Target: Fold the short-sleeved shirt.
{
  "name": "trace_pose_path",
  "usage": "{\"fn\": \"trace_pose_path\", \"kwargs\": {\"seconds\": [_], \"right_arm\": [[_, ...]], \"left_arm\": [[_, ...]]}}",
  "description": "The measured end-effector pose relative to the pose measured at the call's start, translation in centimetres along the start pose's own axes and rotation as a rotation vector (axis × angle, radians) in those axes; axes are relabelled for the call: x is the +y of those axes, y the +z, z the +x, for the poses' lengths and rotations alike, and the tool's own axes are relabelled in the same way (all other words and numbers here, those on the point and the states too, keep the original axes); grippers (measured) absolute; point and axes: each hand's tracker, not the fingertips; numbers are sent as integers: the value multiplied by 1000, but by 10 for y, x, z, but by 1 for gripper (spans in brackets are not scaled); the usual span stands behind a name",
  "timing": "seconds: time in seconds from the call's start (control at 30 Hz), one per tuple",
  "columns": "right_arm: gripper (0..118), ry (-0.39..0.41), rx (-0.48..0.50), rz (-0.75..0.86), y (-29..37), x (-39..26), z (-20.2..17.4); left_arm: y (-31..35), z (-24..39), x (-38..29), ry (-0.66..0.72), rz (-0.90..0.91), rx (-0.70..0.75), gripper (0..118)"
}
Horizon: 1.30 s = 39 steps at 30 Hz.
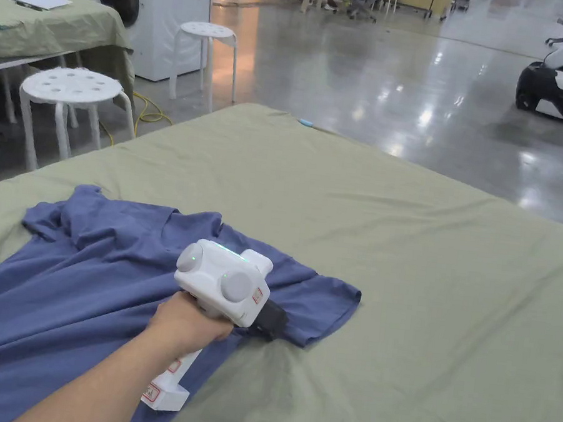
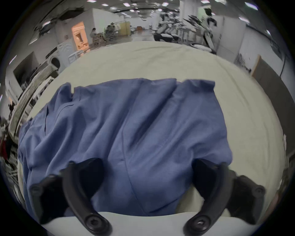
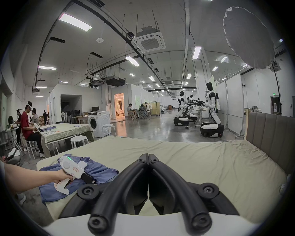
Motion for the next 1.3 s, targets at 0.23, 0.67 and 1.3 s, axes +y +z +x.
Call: {"fn": "trace_pose_path", "kwargs": {"seconds": [0.23,0.67,1.3], "right_arm": [[1,-39,21,-19,12,-6,0],[1,-106,-54,1,84,0,46],[1,-77,-448,72,304,22,163]], "left_arm": [[23,-16,8,62,-7,71,6],[131,135,20,-83,304,-169,6],[175,687,-178,-678,27,-818,6]]}}
